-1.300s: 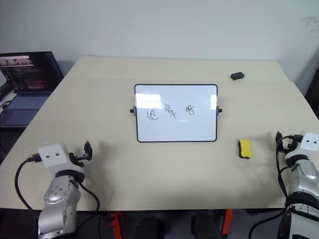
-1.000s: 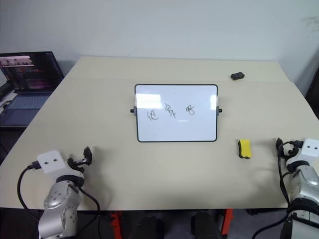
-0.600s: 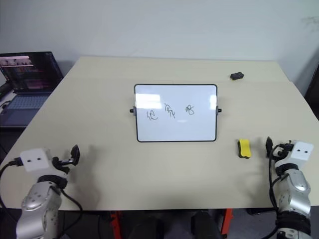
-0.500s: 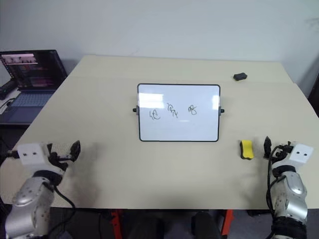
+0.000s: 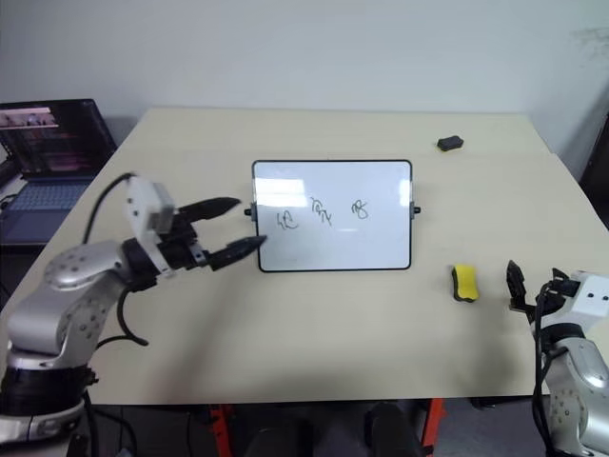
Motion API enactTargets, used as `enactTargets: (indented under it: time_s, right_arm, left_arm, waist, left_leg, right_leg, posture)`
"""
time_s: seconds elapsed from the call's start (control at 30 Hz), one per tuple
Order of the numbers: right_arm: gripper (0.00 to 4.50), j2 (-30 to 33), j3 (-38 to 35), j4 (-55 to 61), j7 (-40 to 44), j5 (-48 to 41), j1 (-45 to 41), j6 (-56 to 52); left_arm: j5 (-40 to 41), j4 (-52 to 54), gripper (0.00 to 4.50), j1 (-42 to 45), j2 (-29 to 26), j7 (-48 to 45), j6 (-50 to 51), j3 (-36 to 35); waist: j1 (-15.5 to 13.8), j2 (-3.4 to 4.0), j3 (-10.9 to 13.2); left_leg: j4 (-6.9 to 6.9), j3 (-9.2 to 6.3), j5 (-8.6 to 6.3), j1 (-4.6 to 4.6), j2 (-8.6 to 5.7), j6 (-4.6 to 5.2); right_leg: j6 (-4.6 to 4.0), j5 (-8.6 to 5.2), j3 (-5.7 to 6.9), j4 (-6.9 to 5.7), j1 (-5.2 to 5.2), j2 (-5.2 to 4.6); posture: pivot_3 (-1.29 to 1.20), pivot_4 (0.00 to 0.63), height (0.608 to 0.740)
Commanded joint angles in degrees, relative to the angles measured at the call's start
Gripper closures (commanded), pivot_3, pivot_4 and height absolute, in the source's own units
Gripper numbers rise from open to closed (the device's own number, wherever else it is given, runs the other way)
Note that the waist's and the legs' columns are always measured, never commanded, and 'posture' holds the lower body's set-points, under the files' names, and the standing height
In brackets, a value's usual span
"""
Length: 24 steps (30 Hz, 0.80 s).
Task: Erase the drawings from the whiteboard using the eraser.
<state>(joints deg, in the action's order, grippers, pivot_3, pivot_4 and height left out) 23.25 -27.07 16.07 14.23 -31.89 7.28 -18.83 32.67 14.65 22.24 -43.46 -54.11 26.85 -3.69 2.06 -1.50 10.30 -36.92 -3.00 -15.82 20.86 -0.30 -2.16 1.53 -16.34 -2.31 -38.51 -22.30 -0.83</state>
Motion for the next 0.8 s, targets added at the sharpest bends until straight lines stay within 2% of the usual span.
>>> enactTargets:
  time_s: [0.03,0.27,0.4,0.53,0.8]
  right_arm:
    - [0.09,1.09,0.98,6.58,3.11,-3.78,2.45,-3.6]
    - [0.09,-0.14,0.19,9.77,3.05,-4.45,5.96,-3.94]
    - [0.09,1.32,-0.61,12.6,3.79,-7.06,6.47,-6.06]
    - [0.09,3.67,-1.24,16.0,3.47,-10.59,6.21,-9.59]
    - [0.09,7.03,0.67,23.17,-2.21,-14.65,7.11,-20.67]
  left_arm:
    - [-0.49,0.28,0.0,2.05,-1.77,-8.33,-0.9,4.66]
    - [-2.18,-2.31,0.0,6.89,2.22,-12.02,-2.06,9.55]
    - [-1.73,-3.18,0.0,10.04,4.63,-12.13,-0.16,10.62]
    - [-6.09,-4.1,0.0,12.65,4.16,-14.22,-1.35,14.42]
    - [-7.69,-5.14,0.0,14.11,6.41,-16.97,-2.02,17.43]
  waist:
    - [-0.05,0.01,0.01]
    - [-0.37,-0.02,0.08]
    - [-0.36,-0.02,0.08]
    - [-0.22,-0.02,0.09]
    - [-0.33,-0.04,0.1]
  left_leg:
    - [0.0,-0.03,0.0,0.01,0.0,0.0]
    - [-0.07,-0.02,0.0,0.07,-0.04,0.0]
    - [-0.05,-0.03,0.0,0.07,-0.04,0.0]
    - [-0.05,-0.03,0.0,0.07,-0.05,0.01]
    - [-0.06,-0.06,0.0,0.1,-0.05,0.01]
  right_leg:
    - [0.0,-0.01,0.02,0.0,0.0,0.0]
    - [0.05,-0.03,-0.01,0.05,0.0,-0.02]
    - [0.07,-0.04,0.0,0.05,0.0,-0.02]
    - [0.08,-0.05,-0.01,0.04,0.0,-0.01]
    - [0.09,-0.05,0.01,0.05,0.0,0.0]
  posture:
    - [0.0,0.15,0.74]
    - [0.0,0.15,0.74]
    - [0.0,0.15,0.74]
    - [0.0,0.15,0.74]
    - [0.0,0.15,0.74]
